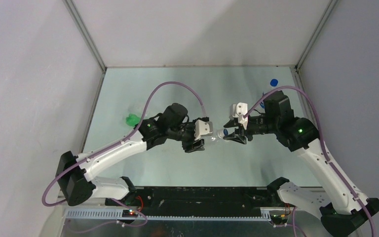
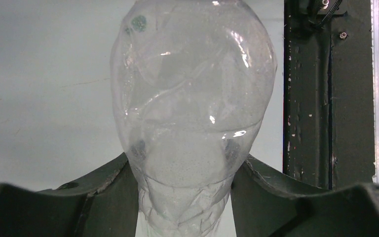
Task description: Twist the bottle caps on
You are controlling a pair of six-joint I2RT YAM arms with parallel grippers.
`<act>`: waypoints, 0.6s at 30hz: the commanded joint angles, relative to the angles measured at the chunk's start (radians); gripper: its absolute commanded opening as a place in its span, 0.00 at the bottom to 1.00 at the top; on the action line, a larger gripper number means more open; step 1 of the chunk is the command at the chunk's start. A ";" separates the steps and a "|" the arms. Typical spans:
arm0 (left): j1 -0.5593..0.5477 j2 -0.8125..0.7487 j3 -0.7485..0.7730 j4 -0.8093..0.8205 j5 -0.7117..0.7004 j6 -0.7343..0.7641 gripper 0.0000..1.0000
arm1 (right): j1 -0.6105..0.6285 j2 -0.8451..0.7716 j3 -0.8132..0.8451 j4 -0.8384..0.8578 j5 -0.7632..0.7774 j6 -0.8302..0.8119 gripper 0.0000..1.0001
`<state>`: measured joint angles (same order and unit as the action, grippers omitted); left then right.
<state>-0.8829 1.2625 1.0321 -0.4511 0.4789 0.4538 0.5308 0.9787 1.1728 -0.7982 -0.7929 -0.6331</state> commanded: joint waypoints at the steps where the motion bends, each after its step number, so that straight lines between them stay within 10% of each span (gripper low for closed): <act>1: 0.002 0.004 0.063 0.000 0.028 0.023 0.38 | 0.006 0.010 0.008 0.032 -0.047 -0.002 0.44; 7: 0.001 -0.003 0.070 0.010 0.011 0.020 0.37 | 0.006 0.039 0.007 0.019 -0.042 0.051 0.31; 12: -0.018 -0.032 0.024 0.111 -0.128 0.001 0.36 | 0.003 0.070 0.008 0.065 0.021 0.269 0.00; 18: -0.204 -0.101 -0.139 0.480 -0.750 0.131 0.35 | -0.039 0.156 0.038 0.084 0.227 0.851 0.00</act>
<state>-0.9661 1.2209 0.9657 -0.3435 0.1501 0.4664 0.5179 1.0687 1.1736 -0.7376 -0.7082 -0.2504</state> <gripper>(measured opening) 0.597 0.362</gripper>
